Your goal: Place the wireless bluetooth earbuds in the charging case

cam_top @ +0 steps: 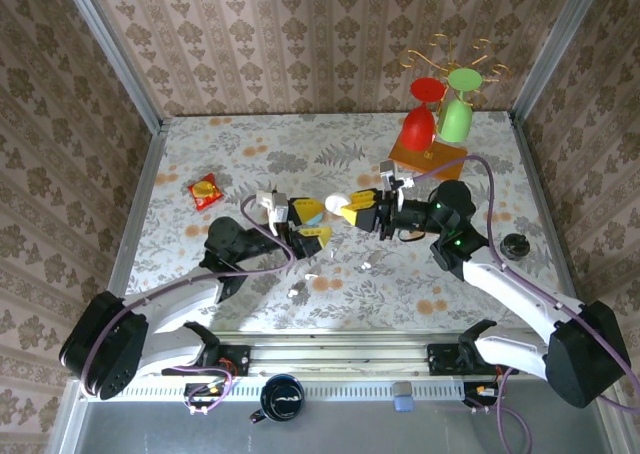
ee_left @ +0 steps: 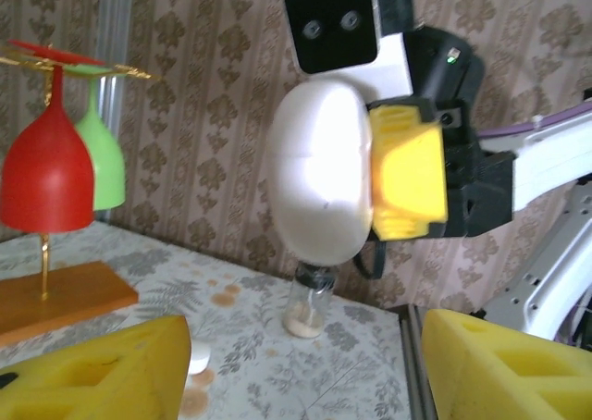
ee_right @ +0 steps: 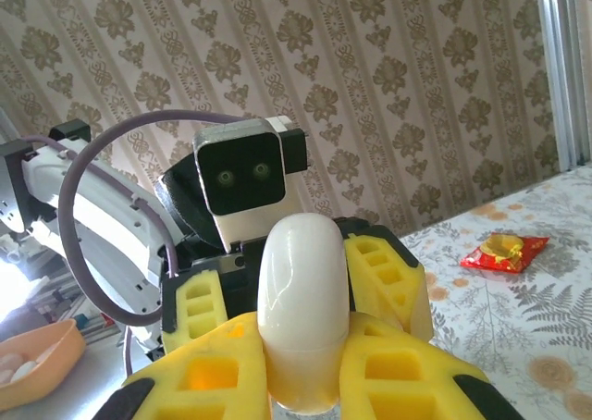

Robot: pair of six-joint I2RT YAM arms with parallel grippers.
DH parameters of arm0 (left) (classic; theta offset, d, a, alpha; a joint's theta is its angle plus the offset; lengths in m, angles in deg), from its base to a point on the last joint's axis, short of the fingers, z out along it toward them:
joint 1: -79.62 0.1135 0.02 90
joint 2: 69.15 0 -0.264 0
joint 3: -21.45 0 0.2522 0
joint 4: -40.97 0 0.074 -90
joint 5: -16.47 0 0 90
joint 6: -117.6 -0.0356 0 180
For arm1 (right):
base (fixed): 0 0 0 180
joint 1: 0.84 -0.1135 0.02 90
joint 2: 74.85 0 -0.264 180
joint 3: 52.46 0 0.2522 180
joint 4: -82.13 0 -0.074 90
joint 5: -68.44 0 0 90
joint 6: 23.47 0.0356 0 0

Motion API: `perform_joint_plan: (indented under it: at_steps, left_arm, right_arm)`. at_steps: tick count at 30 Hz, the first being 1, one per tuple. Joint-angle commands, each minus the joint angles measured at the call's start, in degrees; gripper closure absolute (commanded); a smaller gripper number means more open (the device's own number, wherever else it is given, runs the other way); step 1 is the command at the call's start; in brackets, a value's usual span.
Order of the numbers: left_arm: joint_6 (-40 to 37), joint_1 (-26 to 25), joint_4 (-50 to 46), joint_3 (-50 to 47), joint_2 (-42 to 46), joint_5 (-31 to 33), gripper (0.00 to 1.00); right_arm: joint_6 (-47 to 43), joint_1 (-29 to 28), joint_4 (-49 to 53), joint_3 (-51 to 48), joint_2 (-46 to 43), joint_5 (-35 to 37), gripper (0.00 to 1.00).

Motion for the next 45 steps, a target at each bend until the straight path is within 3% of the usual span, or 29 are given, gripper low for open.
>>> perform_joint_plan:
  at_steps: [1, 7, 14, 19, 23, 31, 43, 45]
  left_arm:
    - [2.5, -0.1, 6.9, 2.0, 0.1, -2.9, 0.35]
    - [1.6, -0.5, 6.9, 3.2, 2.0, -3.1, 0.54]
    - [1.6, -0.6, 6.7, 3.9, 2.7, -4.2, 0.69]
    - [2.9, -0.6, 6.8, 5.0, 1.6, -5.4, 0.71]
    - [3.1, -0.7, 6.8, 5.3, 1.3, -6.0, 0.78]
    - [2.9, -0.9, 6.8, 5.5, 0.9, -6.0, 0.71]
    - [2.9, -1.0, 6.8, 6.2, -0.3, -7.2, 0.73]
    - [2.5, -1.0, 6.7, 6.3, -0.4, -7.9, 0.86]
  right_arm:
    - [2.9, -1.1, -8.1, -0.2, 1.5, -1.8, 0.90]
    - [6.0, -1.6, -14.0, 0.2, 4.1, -2.4, 0.90]
    - [5.0, -2.6, -12.3, 2.0, 5.1, -4.9, 0.90]
    - [1.4, -3.5, -7.5, 2.9, 4.5, -5.0, 0.90]
    - [-0.3, -3.6, -5.0, 3.4, 4.3, -5.1, 0.91]
    - [-2.9, -3.7, -1.3, 3.8, 3.7, -5.3, 0.91]
    - [-7.0, -3.8, 4.4, 4.3, 2.9, -5.4, 0.91]
    - [-7.4, -3.8, 5.3, 4.5, 2.9, -5.4, 0.91]
